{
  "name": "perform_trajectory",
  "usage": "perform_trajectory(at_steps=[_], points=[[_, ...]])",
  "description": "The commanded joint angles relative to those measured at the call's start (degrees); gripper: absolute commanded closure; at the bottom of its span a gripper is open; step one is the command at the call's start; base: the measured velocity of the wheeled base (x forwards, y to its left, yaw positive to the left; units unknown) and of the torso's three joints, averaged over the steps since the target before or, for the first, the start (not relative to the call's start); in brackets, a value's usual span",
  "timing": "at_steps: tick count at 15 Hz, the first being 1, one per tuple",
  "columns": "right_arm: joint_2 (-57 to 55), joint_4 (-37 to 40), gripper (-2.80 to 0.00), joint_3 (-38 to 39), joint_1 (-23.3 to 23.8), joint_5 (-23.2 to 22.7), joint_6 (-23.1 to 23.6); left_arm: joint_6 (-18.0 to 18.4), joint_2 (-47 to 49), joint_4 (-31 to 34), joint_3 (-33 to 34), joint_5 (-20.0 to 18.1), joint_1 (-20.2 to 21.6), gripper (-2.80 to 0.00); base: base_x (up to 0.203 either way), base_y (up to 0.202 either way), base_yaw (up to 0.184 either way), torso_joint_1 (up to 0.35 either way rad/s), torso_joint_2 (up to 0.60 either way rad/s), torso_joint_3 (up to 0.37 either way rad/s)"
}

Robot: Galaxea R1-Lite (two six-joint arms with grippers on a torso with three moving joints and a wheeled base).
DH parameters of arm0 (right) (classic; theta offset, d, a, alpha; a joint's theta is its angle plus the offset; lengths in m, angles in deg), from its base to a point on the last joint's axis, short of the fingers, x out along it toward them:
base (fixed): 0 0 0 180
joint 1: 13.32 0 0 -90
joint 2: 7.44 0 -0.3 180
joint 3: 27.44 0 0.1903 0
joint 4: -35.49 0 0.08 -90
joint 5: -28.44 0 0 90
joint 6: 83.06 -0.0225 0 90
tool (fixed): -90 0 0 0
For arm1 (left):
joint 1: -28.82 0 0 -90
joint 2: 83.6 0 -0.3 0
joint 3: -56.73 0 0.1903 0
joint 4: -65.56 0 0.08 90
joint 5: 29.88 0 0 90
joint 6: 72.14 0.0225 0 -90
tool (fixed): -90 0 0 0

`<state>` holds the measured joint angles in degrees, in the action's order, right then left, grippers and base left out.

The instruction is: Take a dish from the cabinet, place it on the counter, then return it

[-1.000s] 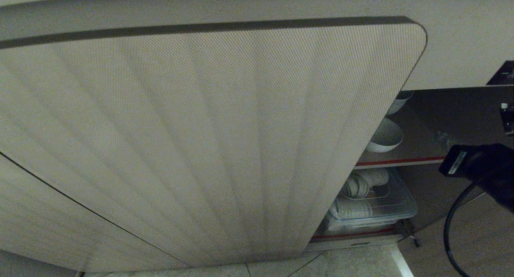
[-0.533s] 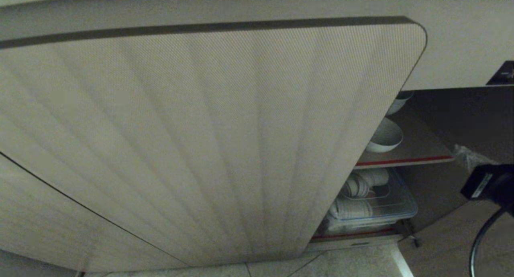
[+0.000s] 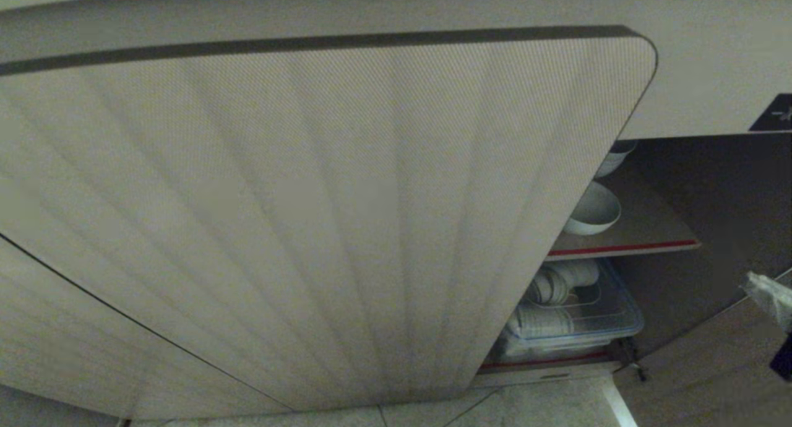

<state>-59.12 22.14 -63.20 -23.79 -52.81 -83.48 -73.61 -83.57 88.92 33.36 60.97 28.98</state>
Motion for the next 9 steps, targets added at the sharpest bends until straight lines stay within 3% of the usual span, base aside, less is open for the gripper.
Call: perform_trajectory(at_steps=[1, 5, 9], points=[[7.34, 1.39, 0.00, 1.26, 0.01, 0.05, 1.11, -0.02, -0.02, 0.00, 0.00, 0.03, 0.02, 0.00, 0.000, 0.000, 0.000, 0.000, 0.00, 0.000], [15.17, 3.94, 0.00, 4.53, 0.08, 0.04, 2.85, -0.02, -0.02, 0.00, 0.00, 0.03, 0.02, 0.00, 0.000, 0.000, 0.000, 0.000, 0.00, 0.000], [24.27, 12.36, 0.00, 6.67, 0.55, 0.00, 3.42, -0.02, -0.02, 0.00, 0.00, 0.03, 0.02, 0.00, 0.000, 0.000, 0.000, 0.000, 0.00, 0.000]])
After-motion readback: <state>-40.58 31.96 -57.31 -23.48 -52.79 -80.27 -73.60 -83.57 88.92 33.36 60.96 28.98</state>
